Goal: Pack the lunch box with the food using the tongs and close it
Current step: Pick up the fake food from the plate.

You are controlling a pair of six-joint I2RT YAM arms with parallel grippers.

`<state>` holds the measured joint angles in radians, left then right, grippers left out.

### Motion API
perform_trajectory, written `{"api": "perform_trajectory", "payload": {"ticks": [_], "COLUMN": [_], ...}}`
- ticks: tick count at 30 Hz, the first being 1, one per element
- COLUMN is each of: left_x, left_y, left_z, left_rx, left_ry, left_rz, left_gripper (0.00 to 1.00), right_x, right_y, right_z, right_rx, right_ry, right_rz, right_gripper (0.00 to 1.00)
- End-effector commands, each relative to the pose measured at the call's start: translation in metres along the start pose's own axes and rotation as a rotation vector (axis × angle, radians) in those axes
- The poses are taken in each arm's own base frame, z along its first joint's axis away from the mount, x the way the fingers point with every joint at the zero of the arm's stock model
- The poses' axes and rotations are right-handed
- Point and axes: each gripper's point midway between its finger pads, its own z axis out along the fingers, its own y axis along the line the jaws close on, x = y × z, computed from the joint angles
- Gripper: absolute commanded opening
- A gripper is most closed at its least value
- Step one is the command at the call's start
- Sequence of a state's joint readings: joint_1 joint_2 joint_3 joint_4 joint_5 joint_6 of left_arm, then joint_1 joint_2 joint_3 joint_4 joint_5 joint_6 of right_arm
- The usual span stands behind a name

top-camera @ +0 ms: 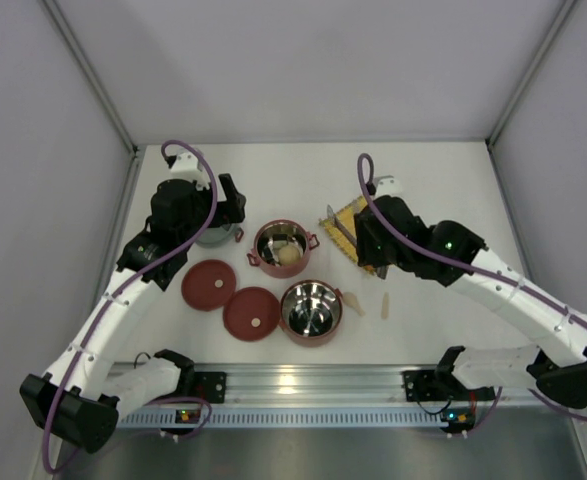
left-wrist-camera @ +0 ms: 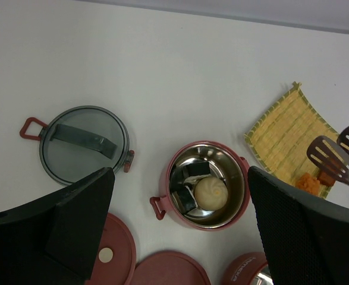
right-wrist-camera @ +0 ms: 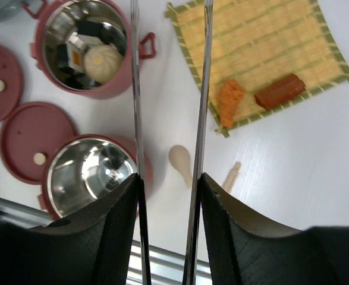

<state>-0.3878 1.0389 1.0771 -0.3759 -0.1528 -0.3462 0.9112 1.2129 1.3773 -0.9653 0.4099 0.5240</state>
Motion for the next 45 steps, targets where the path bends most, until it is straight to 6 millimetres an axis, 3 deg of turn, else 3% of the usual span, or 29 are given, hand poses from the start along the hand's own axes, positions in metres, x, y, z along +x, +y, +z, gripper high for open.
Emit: {"api": "perform_trajectory", "payload": {"ticks": [1,9,15,23,36,45], "left_x": [-0.017,-0.019,-0.018,-0.018,-0.016,-0.015], "left_y": [-0.006,-0.007,-0.007,-0.006,-0.006,-0.006], "left_z": [-0.006,-0.007,-0.007,-0.008,-0.005,-0.005], "left_rx": [0.022,0.024,0.027,0.022,0.022,0.018], "left_ry": [-0.044,-0.05,-0.048,-0.05,-0.042,-0.042], "left_rz": [-0.016,-0.015,-0.018,-0.019,-0.017,-0.019], "left_gripper": [0.99,0.99,0.99,0.99,0.99,0.99], "right_x": [0.032,0.075,0.096,0.092,0.069,0.076], "right_y": [-0.044,-0.082,-0.08,-0.071,-0.068,-0.064], "right_z": [-0.007,-0.007,0.004,0.013,-0.005,0.005], "right_rx": [0.164,0.279,0.263,0.232,0.201,0.189], "right_ry": [0.073,0.138,0.183,0.164,0.105,0.131], "right_rz": [0.002,0.057,0.064,0.073,0.102,0.088], "right_gripper": [0.43,0.42,0.42,0.42,0.42,0.42]}}
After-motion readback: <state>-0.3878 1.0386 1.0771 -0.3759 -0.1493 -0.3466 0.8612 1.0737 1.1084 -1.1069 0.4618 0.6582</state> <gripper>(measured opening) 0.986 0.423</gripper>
